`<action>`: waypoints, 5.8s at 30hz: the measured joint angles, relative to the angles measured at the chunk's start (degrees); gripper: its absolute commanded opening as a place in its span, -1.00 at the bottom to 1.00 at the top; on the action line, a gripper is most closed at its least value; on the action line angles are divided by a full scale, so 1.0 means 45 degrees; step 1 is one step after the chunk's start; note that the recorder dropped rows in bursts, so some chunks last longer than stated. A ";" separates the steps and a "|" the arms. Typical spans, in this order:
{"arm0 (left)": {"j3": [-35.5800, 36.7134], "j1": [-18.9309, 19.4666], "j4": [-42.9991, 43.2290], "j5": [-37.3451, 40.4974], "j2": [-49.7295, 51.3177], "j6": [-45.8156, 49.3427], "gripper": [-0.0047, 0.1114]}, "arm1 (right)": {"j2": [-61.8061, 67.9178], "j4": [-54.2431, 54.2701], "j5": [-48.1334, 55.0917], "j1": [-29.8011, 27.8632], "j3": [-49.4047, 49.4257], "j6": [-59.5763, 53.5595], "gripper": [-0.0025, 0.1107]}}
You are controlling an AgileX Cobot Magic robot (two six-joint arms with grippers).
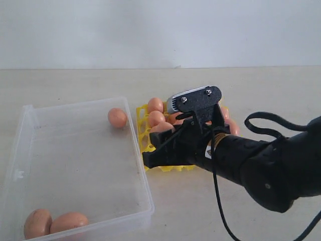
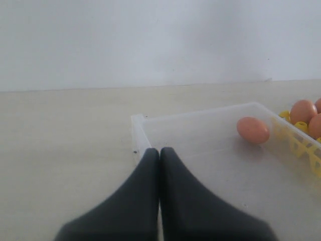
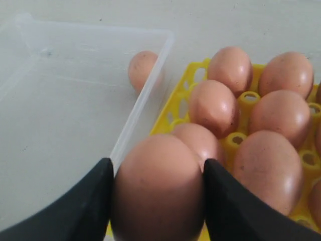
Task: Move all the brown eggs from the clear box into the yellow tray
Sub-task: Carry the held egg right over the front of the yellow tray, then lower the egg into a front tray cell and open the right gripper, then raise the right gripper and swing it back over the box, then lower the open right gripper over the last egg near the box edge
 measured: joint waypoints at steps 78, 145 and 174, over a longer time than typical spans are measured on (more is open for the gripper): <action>0.0000 0.0000 0.0000 0.0000 0.0000 0.0000 -0.99 | 0.1758 0.2179 -0.0699 0.0624 -0.0494 -0.1629 0.00; 0.0000 0.0000 0.0000 0.0000 0.0000 0.0000 -0.99 | 0.6263 -0.8143 1.6607 0.2832 -1.5468 -0.0966 -0.12; 0.0000 0.0000 0.0000 0.0000 0.0000 0.0000 -0.99 | 0.7842 -1.2706 1.7122 0.2534 -1.6201 0.1884 -0.12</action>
